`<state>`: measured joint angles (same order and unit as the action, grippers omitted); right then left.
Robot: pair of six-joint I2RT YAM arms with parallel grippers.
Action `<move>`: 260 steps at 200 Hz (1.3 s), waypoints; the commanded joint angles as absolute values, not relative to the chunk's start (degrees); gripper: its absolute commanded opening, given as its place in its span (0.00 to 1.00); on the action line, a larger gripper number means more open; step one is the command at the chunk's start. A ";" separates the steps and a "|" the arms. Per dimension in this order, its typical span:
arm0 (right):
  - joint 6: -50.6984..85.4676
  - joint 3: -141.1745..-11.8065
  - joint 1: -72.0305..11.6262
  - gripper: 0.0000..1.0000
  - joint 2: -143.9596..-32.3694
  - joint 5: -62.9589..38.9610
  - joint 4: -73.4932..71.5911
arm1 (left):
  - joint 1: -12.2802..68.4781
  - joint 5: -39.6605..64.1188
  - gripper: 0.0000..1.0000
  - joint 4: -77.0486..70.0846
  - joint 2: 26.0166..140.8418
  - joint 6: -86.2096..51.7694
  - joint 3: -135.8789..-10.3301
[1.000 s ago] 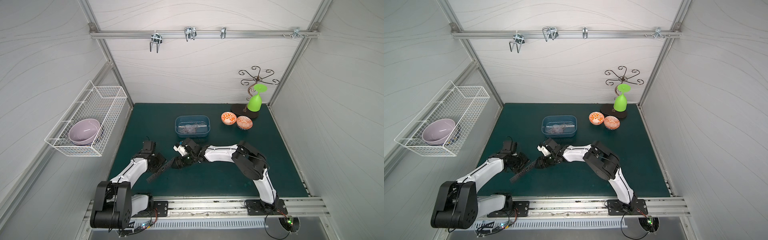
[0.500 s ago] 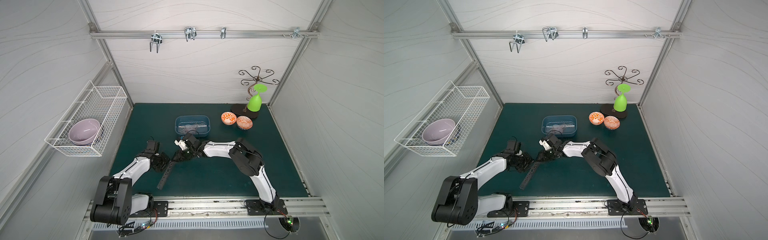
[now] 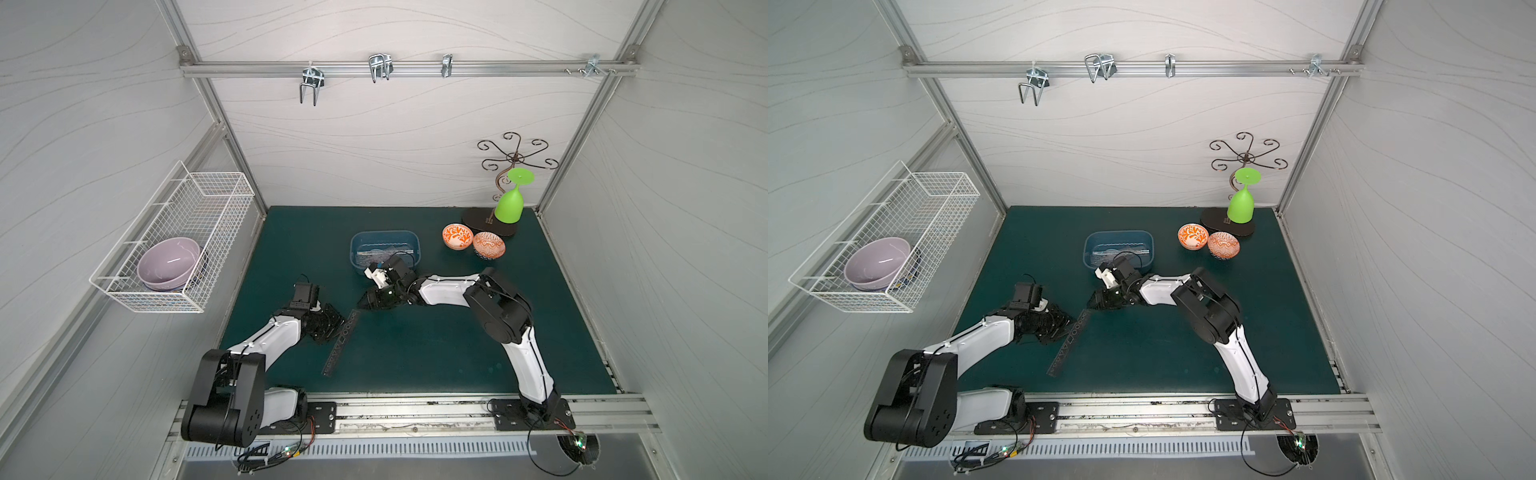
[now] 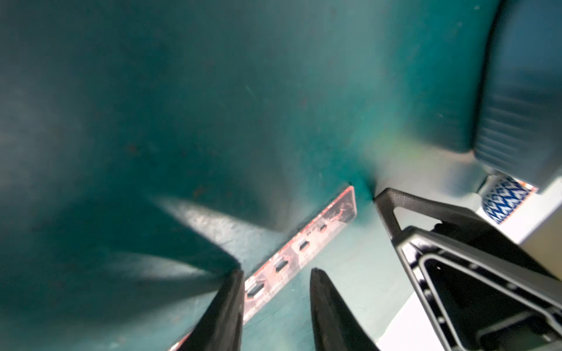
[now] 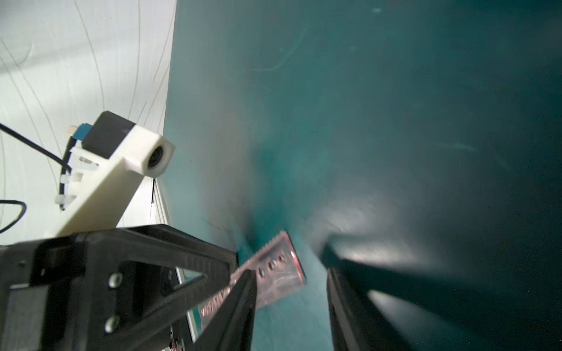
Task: Put the scattered rulers into the storage box
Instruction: Move the ruler to the center of the board.
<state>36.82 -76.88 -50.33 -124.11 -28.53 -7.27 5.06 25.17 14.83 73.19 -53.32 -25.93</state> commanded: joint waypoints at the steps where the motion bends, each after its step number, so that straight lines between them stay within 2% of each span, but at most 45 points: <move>1: 37.09 -71.23 -50.54 0.41 -119.06 -28.54 -6.17 | 6.92 27.23 0.40 19.67 74.63 -54.44 -20.26; 46: 38.01 -64.86 -56.13 0.41 -113.95 -27.06 -5.98 | 6.92 24.56 0.41 26.50 68.14 -53.03 -19.54; 106: 38.76 -72.02 -59.40 0.41 -120.88 -25.89 -1.71 | 6.90 22.10 0.43 27.92 67.36 -52.83 -19.86; 182: 39.38 -76.67 -55.43 0.38 -125.88 -24.74 0.11 | 6.94 24.29 0.41 20.92 73.92 -52.70 -19.64; 260: 40.48 -77.95 -51.62 0.32 -128.67 -28.02 -3.14 | 6.93 26.10 0.36 13.54 81.27 -53.00 -21.13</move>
<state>40.16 -78.39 -53.19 -125.47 -30.41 -4.89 5.98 29.80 16.45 74.54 -53.32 -25.56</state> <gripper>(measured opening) 0.327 0.371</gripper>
